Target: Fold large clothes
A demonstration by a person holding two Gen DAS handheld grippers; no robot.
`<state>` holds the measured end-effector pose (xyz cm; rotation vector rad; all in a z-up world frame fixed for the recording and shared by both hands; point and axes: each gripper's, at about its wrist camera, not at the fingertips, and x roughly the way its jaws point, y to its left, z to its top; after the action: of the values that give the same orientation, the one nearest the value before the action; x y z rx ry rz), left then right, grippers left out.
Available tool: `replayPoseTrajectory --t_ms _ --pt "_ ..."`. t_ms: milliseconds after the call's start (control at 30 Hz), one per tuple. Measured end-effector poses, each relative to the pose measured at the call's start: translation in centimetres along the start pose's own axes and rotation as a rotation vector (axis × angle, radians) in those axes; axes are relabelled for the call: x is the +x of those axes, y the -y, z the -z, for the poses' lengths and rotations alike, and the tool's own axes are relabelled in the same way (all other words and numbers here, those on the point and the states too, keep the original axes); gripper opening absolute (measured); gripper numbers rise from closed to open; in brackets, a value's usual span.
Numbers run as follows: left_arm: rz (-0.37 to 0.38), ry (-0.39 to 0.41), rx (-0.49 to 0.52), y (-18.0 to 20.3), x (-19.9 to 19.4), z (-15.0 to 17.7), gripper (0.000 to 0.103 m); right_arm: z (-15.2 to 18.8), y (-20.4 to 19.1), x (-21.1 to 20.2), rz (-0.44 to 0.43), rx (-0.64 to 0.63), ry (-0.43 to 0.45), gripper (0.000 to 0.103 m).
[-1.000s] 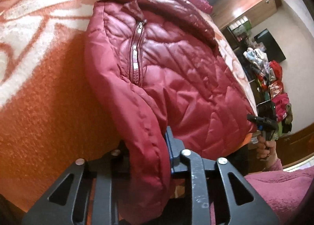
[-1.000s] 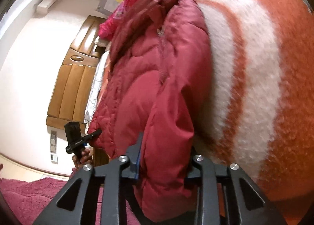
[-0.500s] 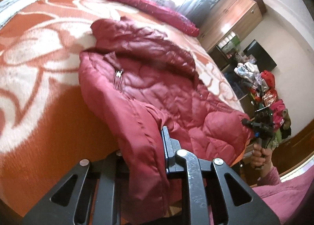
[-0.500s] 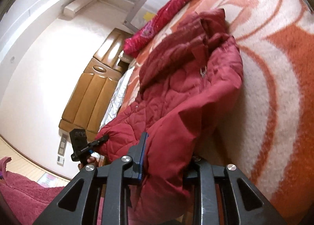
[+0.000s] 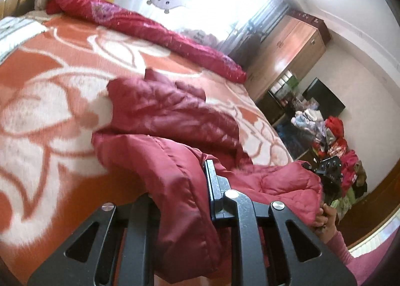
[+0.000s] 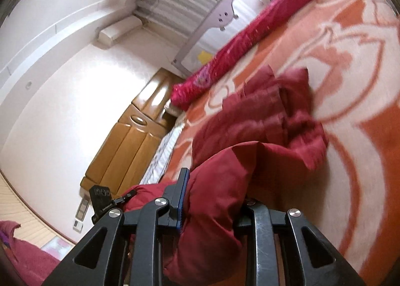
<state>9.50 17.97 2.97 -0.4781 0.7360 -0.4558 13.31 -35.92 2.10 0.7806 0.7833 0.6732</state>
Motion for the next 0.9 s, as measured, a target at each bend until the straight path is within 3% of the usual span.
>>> replayPoseTrajectory --t_ms 433,633,900 --pt "-0.048 0.045 -0.023 -1.3 6.6 -9.5 0.015 -9.1 0.3 6.5 0.145 -0.053 0.1 0.024" --pt "-0.114 0.035 -0.04 -2.7 11.1 -13.4 0.016 -12.9 3.1 10.1 0.211 0.002 0.116 0.024" --pt "-0.201 0.003 -0.1 -6.0 16.7 -15.9 0.016 -16.3 8.0 15.0 0.316 0.084 0.102 0.024"
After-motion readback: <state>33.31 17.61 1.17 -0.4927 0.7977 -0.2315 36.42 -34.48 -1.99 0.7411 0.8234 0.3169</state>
